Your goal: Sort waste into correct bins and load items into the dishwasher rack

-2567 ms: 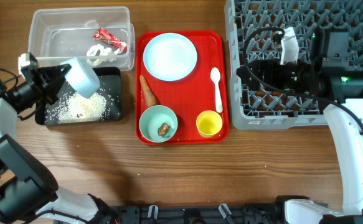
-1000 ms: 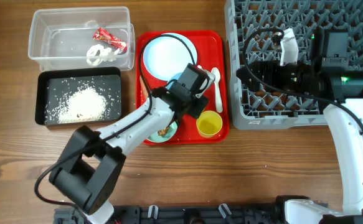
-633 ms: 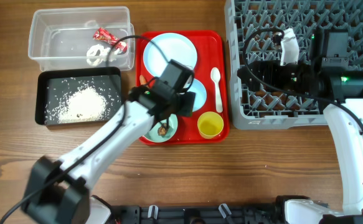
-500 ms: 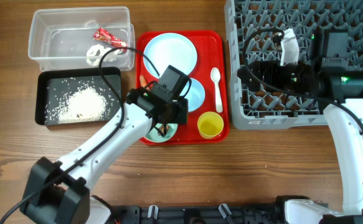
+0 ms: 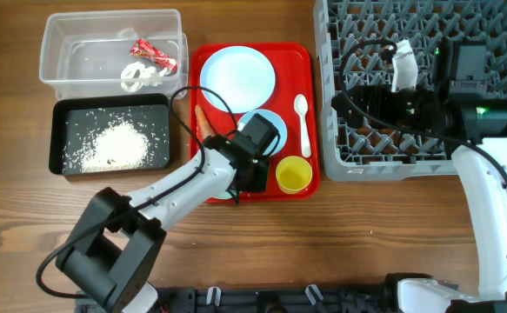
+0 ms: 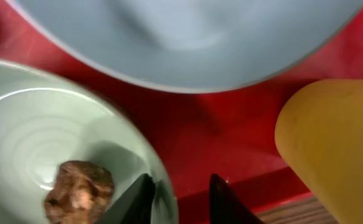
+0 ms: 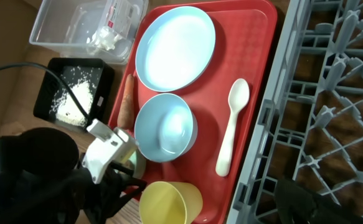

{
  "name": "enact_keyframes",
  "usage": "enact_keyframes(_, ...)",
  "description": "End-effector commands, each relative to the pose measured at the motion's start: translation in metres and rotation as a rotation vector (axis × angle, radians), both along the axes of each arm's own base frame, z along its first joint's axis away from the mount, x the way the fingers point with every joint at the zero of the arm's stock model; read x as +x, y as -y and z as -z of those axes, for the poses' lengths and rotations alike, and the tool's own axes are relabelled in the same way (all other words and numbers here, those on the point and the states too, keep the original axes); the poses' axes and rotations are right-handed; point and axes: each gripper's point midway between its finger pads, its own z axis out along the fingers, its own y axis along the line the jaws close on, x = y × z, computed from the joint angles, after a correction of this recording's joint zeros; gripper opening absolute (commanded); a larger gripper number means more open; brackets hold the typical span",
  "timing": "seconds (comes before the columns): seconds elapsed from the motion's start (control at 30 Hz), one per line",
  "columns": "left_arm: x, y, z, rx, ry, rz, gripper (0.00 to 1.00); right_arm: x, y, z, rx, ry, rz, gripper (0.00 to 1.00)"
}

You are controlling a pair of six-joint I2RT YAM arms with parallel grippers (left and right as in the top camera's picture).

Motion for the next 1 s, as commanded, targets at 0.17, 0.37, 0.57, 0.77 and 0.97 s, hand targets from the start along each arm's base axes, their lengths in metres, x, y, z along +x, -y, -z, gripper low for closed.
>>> enact_keyframes(0.17, 0.003, -0.009, -0.015, 0.033, 0.018, 0.010, 0.04, 0.002, 0.000, 0.000, 0.002, -0.008, 0.008, 1.00)
enact_keyframes(0.37, 0.045, -0.077, -0.127, -0.117, 0.199, -0.228, 0.04, 0.002, -0.001, 0.000, 0.001, -0.006, 0.005, 1.00)
enact_keyframes(0.57, 0.091, -0.158, -0.163, -0.494, 0.269, -0.302, 0.04, 0.003, -0.001, -0.001, 0.000, -0.002, 0.005, 1.00)
enact_keyframes(0.77, 0.111, -0.222, -0.179, -1.054, 0.250, -0.392, 0.04, 0.003, -0.001, -0.001, 0.000, -0.004, 0.005, 1.00)
enact_keyframes(0.97, 0.118, -0.253, -0.168, -1.423, 0.188, -0.425, 0.04, 0.002, -0.001, 0.000, -0.002, -0.004, 0.004, 1.00)
